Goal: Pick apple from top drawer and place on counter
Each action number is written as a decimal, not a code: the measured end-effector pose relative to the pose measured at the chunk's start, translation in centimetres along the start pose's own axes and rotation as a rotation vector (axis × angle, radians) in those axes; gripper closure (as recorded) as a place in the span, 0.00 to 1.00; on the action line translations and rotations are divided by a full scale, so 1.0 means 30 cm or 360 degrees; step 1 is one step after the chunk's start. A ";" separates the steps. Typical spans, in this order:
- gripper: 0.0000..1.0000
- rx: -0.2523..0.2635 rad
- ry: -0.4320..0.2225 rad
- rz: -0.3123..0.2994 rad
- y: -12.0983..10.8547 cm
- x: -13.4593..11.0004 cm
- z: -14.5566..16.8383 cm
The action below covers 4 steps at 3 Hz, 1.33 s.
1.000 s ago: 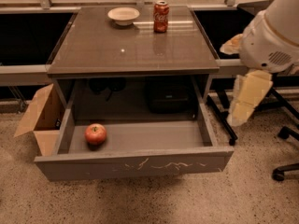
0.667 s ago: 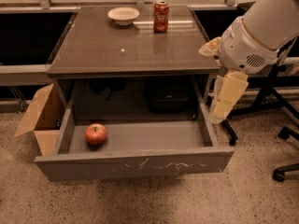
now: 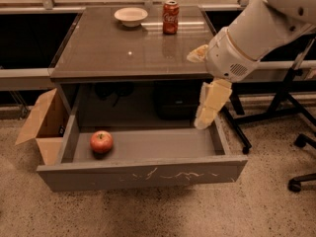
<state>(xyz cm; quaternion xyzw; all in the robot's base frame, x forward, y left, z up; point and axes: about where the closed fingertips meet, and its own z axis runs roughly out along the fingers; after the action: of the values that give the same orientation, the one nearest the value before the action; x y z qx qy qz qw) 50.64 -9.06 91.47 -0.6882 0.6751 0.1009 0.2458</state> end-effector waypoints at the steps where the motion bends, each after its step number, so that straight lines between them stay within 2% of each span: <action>1: 0.00 -0.0016 -0.0204 -0.0059 -0.048 -0.122 0.157; 2: 0.00 -0.0017 -0.0506 -0.0069 -0.095 -0.282 0.331; 3: 0.00 -0.0114 -0.0781 -0.0062 -0.089 -0.417 0.454; 4: 0.00 -0.0115 -0.0781 -0.0061 -0.089 -0.416 0.456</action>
Offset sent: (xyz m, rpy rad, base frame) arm 0.0599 0.1656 -0.0504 0.4453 -0.0338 0.1243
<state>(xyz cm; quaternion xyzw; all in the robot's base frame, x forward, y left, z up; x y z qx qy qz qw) 55.05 8.33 86.14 -0.6641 0.5780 0.2843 0.3795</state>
